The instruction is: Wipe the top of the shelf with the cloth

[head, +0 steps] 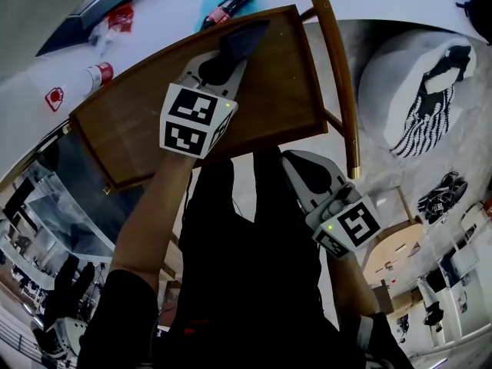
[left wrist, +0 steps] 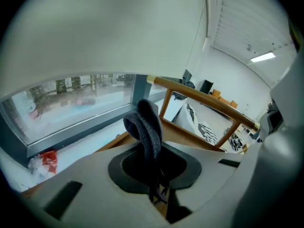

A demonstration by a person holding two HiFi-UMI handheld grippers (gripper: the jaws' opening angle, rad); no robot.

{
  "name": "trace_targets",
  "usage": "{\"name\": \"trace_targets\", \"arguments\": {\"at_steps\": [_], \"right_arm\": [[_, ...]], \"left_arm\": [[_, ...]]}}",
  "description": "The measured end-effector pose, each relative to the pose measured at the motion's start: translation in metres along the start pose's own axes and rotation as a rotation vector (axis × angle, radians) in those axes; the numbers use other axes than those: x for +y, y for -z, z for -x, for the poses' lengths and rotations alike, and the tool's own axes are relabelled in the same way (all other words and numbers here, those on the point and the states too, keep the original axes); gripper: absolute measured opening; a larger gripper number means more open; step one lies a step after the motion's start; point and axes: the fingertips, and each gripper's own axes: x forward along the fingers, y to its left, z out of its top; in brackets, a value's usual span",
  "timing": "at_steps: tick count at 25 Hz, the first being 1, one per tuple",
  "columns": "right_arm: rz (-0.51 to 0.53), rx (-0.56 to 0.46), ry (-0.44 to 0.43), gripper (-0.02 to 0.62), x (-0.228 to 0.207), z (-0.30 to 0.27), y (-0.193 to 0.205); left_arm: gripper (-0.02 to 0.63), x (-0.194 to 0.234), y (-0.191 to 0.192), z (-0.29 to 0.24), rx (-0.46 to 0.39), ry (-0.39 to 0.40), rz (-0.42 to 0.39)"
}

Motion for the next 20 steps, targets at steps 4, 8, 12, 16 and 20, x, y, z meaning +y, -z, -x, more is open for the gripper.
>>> {"name": "trace_targets", "arguments": {"at_steps": [4,8,12,16,20], "right_arm": [[0.045,0.032,-0.053,0.005,0.029,-0.021,-0.005],[0.093,0.076,-0.108,0.005,0.063,-0.05,-0.004],[0.138,0.121,-0.16,0.005,0.099,-0.083,0.0],[0.187,0.169,-0.214,0.005,0.139,-0.114,0.007],[0.238,0.22,-0.264,0.005,0.174,-0.139,0.02]], "left_arm": [[0.057,0.037,0.014,0.055,-0.022,-0.09,0.033],[0.057,0.076,0.041,0.117,-0.031,-0.194,0.076],[0.057,0.11,0.077,0.182,-0.041,-0.297,0.134],[0.057,0.137,0.116,0.246,-0.044,-0.409,0.187],[0.057,0.158,0.164,0.296,-0.013,-0.52,0.225]]}}
